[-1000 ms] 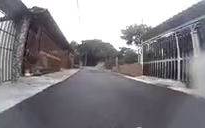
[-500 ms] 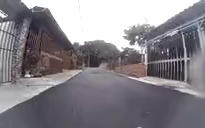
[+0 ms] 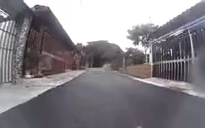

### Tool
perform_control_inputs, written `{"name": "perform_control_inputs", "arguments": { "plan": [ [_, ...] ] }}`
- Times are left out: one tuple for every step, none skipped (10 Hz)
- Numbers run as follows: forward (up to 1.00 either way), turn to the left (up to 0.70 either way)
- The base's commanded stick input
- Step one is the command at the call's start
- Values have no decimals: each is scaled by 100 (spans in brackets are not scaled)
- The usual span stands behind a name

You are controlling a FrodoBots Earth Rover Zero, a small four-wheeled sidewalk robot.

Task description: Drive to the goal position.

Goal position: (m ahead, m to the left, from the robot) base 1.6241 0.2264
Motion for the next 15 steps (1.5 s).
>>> {"name": "perform_control_inputs", "arguments": {
  "plan": [
    [50,1],
    [50,1],
    [50,1],
    [50,1],
    [50,1],
    [50,1],
    [50,1],
    [50,1],
    [50,1],
    [50,1],
    [50,1],
    [50,5],
    [50,51],
    [50,51],
    [50,44]
  ]
}}
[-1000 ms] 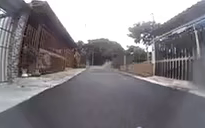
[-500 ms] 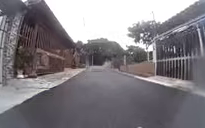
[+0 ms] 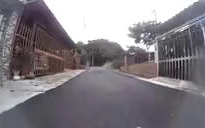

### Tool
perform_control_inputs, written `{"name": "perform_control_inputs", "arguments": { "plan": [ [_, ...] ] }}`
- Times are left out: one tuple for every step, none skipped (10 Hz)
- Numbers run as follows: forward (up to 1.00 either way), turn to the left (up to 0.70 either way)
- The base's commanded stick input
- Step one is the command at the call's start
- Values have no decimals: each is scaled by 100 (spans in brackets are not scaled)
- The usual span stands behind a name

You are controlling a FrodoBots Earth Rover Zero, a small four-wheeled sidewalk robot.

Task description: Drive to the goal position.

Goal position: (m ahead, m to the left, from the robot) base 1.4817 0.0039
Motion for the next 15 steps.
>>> {"name": "perform_control_inputs", "arguments": {
  "plan": [
    [50,25],
    [50,7],
    [50,1],
    [50,1],
    [50,1],
    [50,1],
    [50,1],
    [50,1],
    [50,1],
    [50,1],
    [50,1],
    [50,1],
    [50,1],
    [50,1],
    [50,1]
  ]
}}
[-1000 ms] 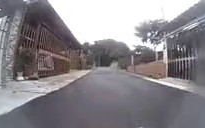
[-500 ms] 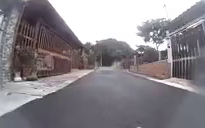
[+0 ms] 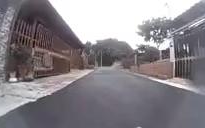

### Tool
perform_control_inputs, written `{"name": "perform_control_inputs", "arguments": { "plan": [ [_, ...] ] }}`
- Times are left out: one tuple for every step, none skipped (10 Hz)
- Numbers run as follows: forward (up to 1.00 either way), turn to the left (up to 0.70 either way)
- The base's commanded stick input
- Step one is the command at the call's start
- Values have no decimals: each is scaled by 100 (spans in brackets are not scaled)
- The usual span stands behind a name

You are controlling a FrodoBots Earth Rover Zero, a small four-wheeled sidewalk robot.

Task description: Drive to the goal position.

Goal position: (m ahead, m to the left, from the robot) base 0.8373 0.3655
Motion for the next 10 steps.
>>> {"name": "perform_control_inputs", "arguments": {
  "plan": [
    [50,1],
    [50,-9],
    [50,-45],
    [50,-4],
    [50,1],
    [50,1],
    [50,1],
    [50,1],
    [50,1],
    [50,1]
  ]
}}
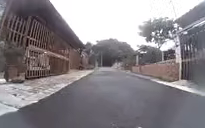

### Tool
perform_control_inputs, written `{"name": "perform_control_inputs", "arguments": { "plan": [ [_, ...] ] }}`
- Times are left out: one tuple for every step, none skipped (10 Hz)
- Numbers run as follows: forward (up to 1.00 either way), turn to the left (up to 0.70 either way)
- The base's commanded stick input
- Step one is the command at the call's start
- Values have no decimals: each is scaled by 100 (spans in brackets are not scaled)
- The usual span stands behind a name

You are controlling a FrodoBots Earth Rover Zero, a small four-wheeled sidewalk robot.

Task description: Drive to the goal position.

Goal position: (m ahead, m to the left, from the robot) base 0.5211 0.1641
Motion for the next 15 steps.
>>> {"name": "perform_control_inputs", "arguments": {
  "plan": [
    [50,1],
    [50,1],
    [50,1],
    [50,1],
    [50,1],
    [50,1],
    [50,1],
    [50,1],
    [50,-1],
    [50,-6],
    [50,-10],
    [50,-15],
    [50,-19],
    [50,-24],
    [50,-29]
  ]
}}
